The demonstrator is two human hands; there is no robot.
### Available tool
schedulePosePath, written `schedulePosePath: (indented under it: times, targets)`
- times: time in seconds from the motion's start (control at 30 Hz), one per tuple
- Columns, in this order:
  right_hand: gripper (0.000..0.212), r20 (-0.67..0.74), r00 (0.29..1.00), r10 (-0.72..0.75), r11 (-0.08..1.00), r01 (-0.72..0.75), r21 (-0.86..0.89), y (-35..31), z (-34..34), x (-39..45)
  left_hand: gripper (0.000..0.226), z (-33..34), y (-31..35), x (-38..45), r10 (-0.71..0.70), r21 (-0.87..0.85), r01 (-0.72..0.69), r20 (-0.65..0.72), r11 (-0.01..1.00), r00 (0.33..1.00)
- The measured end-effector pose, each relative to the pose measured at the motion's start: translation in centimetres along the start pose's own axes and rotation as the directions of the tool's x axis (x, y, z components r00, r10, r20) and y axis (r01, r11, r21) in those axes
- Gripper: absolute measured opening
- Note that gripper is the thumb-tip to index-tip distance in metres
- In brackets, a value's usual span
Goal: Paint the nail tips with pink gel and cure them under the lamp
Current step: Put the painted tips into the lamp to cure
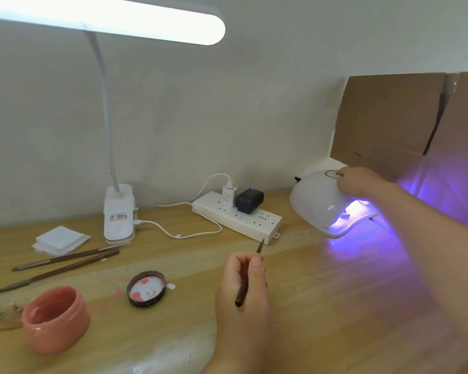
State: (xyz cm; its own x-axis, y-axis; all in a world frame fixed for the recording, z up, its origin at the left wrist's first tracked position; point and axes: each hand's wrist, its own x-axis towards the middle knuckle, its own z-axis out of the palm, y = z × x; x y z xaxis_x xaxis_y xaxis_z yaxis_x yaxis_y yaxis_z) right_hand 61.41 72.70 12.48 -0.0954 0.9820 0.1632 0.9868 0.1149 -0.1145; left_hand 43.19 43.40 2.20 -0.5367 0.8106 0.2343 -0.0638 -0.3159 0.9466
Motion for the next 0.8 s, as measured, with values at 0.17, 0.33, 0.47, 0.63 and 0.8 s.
schedulePosePath:
  times: [0.17,0.33,0.47,0.63,0.8]
  targets:
    - [0.026,-0.127,0.992,0.023,0.967,0.01,0.256,-0.3,0.8,-4.2,0.021,0.1,0.0,-0.1,0.037,0.073,-0.037,0.002,0.997,0.999]
    - [0.048,-0.184,0.983,0.01,0.855,0.087,0.511,-3.8,3.2,-12.5,0.016,-0.2,0.6,-0.5,0.129,0.22,-0.142,0.07,0.965,0.989]
    - [0.028,-0.158,0.981,-0.117,0.821,0.185,0.541,-7.4,3.5,-19.2,0.01,-3.7,3.9,-1.8,0.289,0.255,-0.315,0.136,0.914,0.948]
    - [0.027,-0.117,0.885,-0.45,0.765,0.45,0.461,-14.9,0.9,-27.2,0.012,-13.7,8.1,-5.3,0.364,0.217,-0.385,0.134,0.897,0.922]
    - [0.038,0.012,0.679,-0.734,0.573,0.61,0.547,-24.3,-1.1,-34.1,0.014,-25.6,11.1,-6.6,0.43,0.351,-0.421,0.055,0.836,0.901]
